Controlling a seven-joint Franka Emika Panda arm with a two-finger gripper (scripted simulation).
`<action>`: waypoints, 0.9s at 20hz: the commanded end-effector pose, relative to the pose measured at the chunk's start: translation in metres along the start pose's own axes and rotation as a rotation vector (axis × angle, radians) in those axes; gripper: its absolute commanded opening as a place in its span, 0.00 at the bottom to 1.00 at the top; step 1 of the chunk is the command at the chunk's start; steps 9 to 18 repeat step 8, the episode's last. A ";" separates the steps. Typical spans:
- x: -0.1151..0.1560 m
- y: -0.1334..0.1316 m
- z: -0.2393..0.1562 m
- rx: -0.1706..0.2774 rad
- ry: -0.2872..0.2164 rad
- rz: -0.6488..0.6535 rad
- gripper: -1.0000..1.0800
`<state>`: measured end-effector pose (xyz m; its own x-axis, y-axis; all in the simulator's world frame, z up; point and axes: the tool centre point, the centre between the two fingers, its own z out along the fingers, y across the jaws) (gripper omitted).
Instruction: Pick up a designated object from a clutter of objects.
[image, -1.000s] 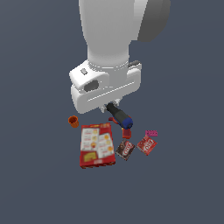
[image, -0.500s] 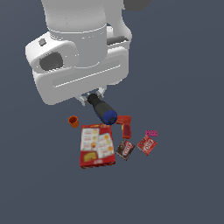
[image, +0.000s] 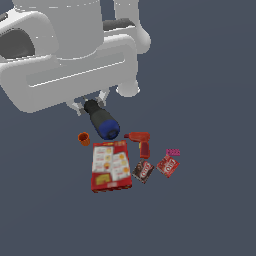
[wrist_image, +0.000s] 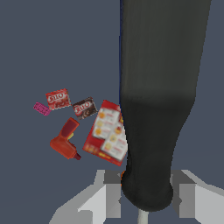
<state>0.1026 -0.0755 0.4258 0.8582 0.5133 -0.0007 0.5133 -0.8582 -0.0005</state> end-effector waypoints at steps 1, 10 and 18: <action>0.001 0.004 -0.005 0.000 0.001 0.000 0.00; 0.002 0.007 -0.009 0.000 0.001 0.000 0.00; 0.002 0.007 -0.009 0.000 0.001 0.000 0.00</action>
